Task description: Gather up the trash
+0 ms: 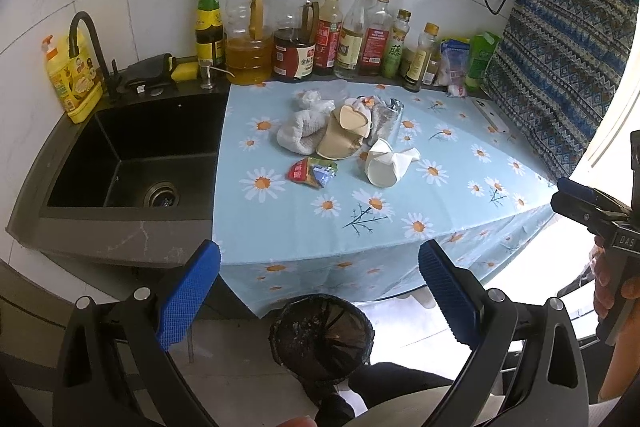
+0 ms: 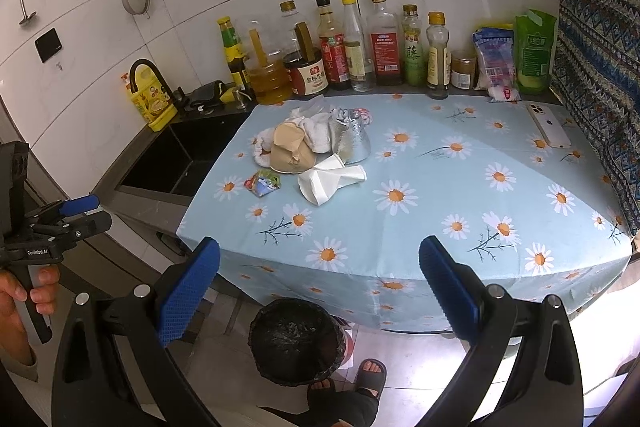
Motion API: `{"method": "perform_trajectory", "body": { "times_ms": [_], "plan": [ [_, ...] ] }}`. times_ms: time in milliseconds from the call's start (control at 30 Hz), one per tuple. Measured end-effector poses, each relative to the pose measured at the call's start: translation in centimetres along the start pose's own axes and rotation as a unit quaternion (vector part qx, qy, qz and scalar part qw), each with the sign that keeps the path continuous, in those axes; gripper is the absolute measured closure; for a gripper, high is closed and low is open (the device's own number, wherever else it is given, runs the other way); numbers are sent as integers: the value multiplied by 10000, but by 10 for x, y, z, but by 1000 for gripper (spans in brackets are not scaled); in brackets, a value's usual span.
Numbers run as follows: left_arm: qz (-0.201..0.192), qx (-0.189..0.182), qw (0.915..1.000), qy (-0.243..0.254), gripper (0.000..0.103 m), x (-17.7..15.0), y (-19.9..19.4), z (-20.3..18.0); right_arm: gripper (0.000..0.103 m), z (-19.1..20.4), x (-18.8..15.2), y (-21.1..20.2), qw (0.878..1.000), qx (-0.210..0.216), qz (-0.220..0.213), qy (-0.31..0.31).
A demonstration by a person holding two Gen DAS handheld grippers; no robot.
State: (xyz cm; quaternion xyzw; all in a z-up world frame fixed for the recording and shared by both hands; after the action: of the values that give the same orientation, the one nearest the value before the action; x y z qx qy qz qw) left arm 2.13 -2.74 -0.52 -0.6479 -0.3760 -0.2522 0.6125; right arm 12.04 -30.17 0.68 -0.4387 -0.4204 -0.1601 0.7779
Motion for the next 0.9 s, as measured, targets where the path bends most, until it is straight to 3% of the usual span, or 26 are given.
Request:
{"method": "perform_trajectory", "body": {
  "times_ms": [900],
  "plan": [
    [28, -132, 9999, -33, 7, 0, 0, 6, 4, 6, -10, 0, 10000, -19, 20, 81]
  ]
}}
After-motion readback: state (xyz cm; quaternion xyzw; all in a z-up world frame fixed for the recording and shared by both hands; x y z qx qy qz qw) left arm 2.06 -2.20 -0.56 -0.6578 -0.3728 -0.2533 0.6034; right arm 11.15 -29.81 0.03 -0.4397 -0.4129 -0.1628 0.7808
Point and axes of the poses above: each gripper's, at about its wrist camera, not at the fingertips, and y roughly the way its jaws point, z to its left, x to its top, the point moved 1 cm from there along y, roughly the way its jaws point, and after that the axes turned 13 degrees about -z, right-handed, at the moved point
